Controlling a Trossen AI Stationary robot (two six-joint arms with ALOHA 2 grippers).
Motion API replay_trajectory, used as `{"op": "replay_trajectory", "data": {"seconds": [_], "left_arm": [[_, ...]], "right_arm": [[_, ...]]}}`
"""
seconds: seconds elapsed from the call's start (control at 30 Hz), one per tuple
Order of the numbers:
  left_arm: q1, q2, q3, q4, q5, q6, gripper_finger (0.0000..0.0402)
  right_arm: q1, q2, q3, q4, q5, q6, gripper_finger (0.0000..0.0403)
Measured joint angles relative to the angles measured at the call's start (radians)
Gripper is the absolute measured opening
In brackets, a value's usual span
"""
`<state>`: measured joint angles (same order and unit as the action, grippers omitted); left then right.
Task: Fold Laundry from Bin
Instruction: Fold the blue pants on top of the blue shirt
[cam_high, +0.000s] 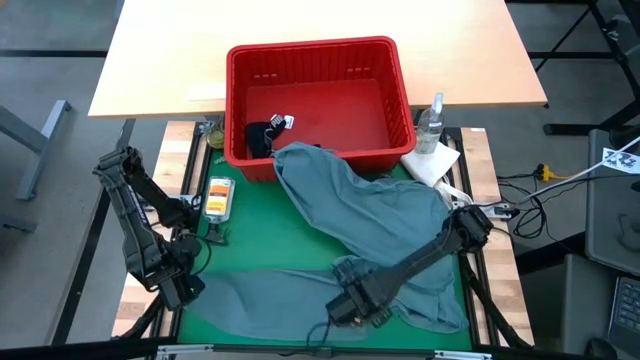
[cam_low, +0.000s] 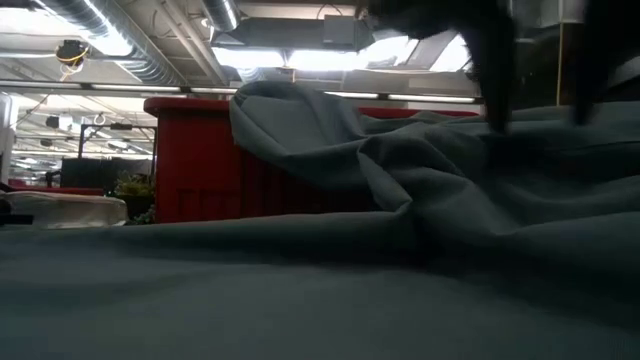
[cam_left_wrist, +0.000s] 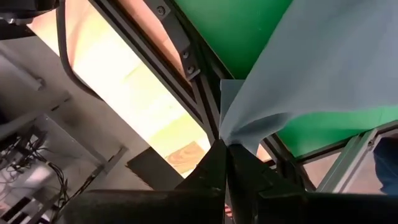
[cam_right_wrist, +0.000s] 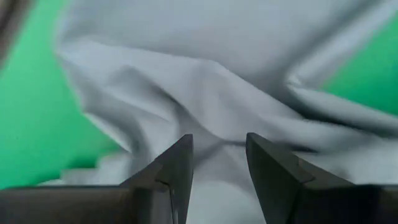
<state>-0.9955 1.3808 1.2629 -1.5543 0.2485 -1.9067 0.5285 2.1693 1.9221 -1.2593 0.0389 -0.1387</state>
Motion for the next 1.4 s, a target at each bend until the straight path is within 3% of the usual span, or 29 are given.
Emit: {"op": "replay_trajectory", "data": {"seconds": [0.17, 0.43, 0.57, 0.7, 0.9, 0.97, 1.4], "left_arm": [[-0.021, 0.0, 0.0, 0.002, -0.023, 0.071, 0.0014], [-0.071, 0.0, 0.0, 0.003, -0.064, 0.089, 0.0103], [-0.077, 0.0, 0.0, 0.003, -0.096, 0.095, 0.0124], [-0.077, 0.0, 0.0, 0.045, -0.305, 0.095, 0.0123], [-0.074, 0.008, -0.013, 0.195, -0.804, 0.13, 0.012], [-0.052, 0.016, -0.041, 0.28, -0.879, 0.209, 0.012], [0.177, 0.109, -0.288, 0.876, -0.877, 0.601, 0.0114]], "right_arm": [[-0.067, 0.007, -0.039, 0.003, -0.013, 0.001, 0.015], [-0.09, 0.008, -0.14, 0.008, -0.076, -0.003, 0.015], [-0.09, 0.008, -0.179, -0.007, -0.077, 0.004, 0.015], [-0.091, 0.008, -0.197, -0.041, -0.11, 0.01, 0.015], [-0.09, 0.008, -0.198, -0.073, -0.129, 0.032, 0.015], [-0.09, 0.008, -0.198, -0.076, -0.129, 0.03, 0.015], [-0.09, 0.008, -0.198, -0.077, -0.129, 0.029, 0.015]]}}
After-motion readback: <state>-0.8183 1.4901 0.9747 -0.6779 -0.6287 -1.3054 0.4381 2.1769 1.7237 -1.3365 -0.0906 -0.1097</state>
